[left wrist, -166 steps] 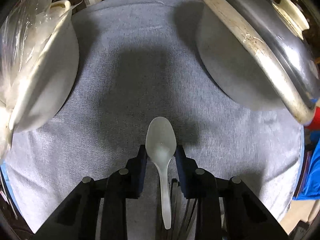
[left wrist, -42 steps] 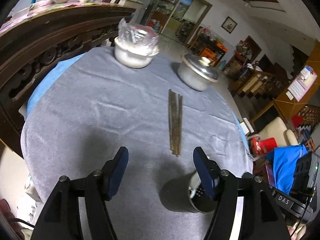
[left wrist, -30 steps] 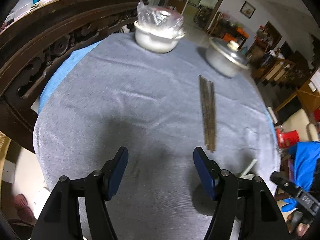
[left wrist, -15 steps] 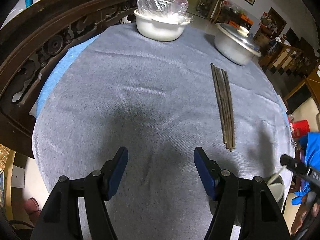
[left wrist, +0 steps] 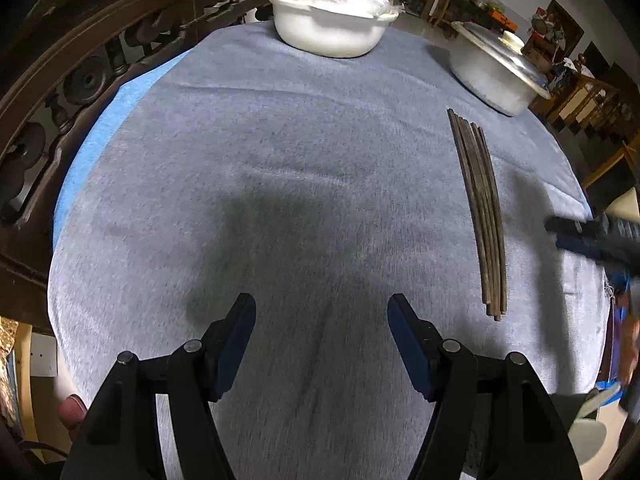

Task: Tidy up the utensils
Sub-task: 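Move both tools over the dark chopsticks, then grasp one chopstick with the right tool while the left tool grasps another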

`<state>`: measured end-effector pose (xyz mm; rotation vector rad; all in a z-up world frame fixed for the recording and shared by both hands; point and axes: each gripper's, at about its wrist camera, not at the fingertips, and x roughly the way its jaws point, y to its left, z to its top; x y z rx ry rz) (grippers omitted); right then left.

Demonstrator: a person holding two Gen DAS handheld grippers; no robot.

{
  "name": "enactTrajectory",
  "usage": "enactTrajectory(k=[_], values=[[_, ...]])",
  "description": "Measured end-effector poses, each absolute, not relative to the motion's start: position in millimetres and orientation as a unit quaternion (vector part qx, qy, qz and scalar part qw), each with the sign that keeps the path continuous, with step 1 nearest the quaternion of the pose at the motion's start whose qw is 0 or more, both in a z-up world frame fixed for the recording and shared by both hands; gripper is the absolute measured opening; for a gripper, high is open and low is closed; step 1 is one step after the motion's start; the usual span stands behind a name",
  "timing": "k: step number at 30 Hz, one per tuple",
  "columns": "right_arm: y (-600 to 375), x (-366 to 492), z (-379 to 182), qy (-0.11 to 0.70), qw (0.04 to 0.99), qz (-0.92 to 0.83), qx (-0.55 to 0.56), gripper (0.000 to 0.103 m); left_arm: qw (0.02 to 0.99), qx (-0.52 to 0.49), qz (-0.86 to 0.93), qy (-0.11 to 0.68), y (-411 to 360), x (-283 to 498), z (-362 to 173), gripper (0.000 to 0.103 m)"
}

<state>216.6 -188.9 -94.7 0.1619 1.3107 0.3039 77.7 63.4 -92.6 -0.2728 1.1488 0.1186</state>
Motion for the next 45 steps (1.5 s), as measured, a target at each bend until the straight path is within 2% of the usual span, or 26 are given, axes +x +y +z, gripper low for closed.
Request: enactTrajectory(k=[5,10,18,19,25,35,45], values=[[-167,259,-106,0.617,0.778,0.11,0.05,0.06,0.827,-0.129,0.053,0.544,65,86,-95,0.069],[-148,279,-122,0.633,0.768,0.091,0.021,0.049,0.826,-0.132,0.053,0.546,68,93,-97,0.069],[-109,282,-127,0.622,0.776,0.07,-0.079,0.044,0.825,-0.133,0.052,0.547,68,105,-98,0.069],[-102,281,-127,0.62,0.775,0.077,-0.093,0.035,0.825,-0.133,0.052,0.546,69,105,-98,0.069],[-103,273,-127,0.638,0.756,0.102,-0.108,0.012,0.826,-0.122,0.05,0.548,66,120,-94,0.069],[-151,261,-130,0.671,0.724,0.118,-0.107,0.009,0.809,-0.103,0.016,0.579,47,176,-79,0.069],[-175,260,-127,0.673,0.722,0.139,-0.079,0.009,0.766,-0.13,-0.018,0.63,12,252,-85,0.069]])
